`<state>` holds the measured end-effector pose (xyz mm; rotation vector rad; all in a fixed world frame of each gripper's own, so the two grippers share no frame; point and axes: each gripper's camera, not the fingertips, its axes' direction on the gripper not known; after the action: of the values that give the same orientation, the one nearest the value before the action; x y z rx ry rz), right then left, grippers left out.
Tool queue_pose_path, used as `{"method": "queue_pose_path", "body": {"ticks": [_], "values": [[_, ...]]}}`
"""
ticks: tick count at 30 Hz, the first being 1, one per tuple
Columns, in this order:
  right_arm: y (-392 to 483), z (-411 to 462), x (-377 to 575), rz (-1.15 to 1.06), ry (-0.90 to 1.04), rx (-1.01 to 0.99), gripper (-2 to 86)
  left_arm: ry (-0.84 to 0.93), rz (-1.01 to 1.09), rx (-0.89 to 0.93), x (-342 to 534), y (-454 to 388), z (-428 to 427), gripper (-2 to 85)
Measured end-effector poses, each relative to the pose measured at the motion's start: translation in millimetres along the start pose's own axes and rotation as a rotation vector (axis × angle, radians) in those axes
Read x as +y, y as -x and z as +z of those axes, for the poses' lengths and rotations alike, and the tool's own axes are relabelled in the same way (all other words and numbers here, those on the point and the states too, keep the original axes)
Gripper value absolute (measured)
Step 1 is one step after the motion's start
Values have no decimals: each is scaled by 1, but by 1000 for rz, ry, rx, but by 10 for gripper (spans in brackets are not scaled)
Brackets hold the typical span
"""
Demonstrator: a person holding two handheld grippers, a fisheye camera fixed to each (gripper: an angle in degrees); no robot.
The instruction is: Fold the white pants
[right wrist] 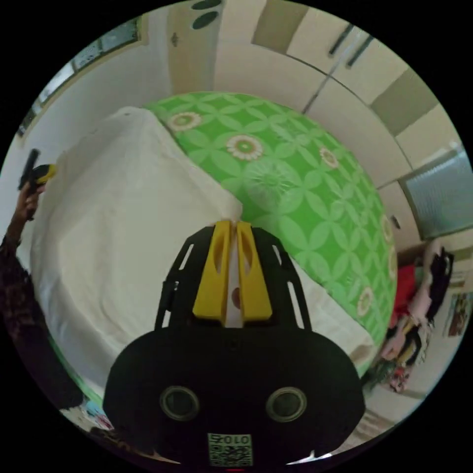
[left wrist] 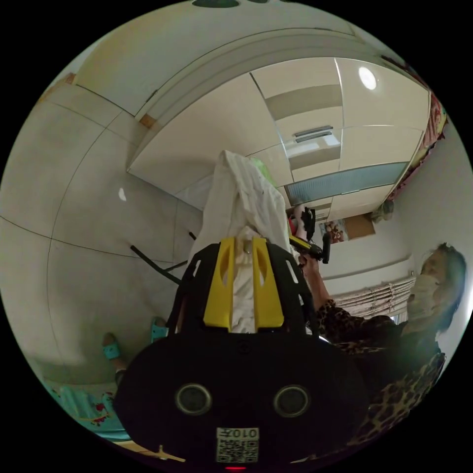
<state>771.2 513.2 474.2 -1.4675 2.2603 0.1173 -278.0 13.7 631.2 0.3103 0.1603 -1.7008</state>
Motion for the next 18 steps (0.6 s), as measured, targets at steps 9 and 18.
{"method": "queue_pose_path", "body": {"ticks": [9, 18], "values": [[-89, -47, 32, 286, -63, -422, 58, -38, -32, -46, 0, 9, -10, 60], [-114, -182, 348, 719, -470, -823, 55, -84, -231, -14, 26, 79, -50, 78]]}}
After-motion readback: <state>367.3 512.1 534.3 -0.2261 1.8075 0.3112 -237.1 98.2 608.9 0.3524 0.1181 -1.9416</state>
